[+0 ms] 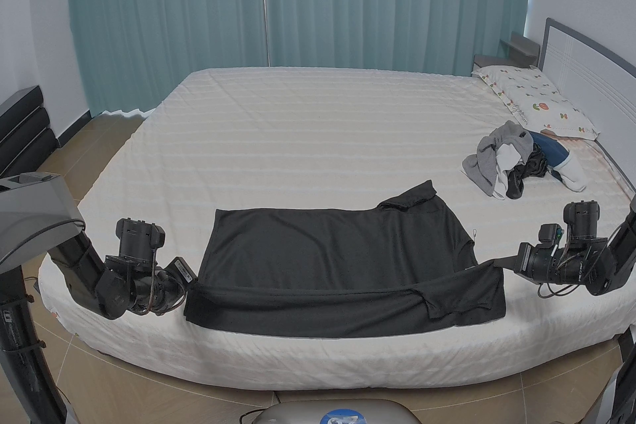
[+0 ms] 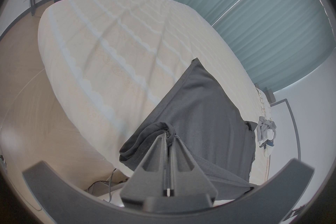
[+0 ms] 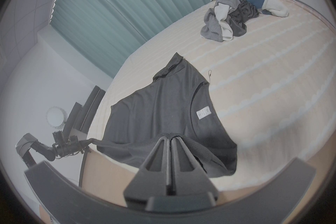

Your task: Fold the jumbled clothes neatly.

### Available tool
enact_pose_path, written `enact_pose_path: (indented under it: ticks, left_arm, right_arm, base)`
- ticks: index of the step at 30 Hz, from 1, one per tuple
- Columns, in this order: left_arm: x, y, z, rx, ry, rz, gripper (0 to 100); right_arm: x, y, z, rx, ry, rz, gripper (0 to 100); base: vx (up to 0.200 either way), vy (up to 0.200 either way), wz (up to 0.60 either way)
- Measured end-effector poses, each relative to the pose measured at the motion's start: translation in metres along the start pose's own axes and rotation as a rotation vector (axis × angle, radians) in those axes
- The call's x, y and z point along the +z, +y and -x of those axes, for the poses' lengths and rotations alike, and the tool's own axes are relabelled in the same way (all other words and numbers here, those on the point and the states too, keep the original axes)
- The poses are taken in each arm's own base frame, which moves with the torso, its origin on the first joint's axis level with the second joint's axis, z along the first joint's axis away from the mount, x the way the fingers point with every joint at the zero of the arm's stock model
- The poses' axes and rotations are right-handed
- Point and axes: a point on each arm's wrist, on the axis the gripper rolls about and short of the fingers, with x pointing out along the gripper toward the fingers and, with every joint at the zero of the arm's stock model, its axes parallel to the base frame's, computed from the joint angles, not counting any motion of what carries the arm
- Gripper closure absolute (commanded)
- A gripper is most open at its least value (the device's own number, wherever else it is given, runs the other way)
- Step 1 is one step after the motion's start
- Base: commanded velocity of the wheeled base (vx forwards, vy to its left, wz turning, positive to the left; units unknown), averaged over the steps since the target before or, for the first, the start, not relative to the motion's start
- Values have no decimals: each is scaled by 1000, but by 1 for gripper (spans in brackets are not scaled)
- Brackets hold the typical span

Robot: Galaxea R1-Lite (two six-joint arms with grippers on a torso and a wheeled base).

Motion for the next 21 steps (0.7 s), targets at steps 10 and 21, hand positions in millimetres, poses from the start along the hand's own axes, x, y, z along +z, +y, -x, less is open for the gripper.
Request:
enact_pose_path:
  ticks: [10, 21]
  left_arm:
    - [6, -7, -31, 14, -39, 60, 100]
    - [9, -13, -45, -35, -81, 101, 0]
  right_arm:
    - [-4, -7, -43, -81, -54, -1, 100]
    - [-10, -16, -61, -89, -83, -25, 0]
  base:
    - [0, 0, 0]
    - [0, 0, 0]
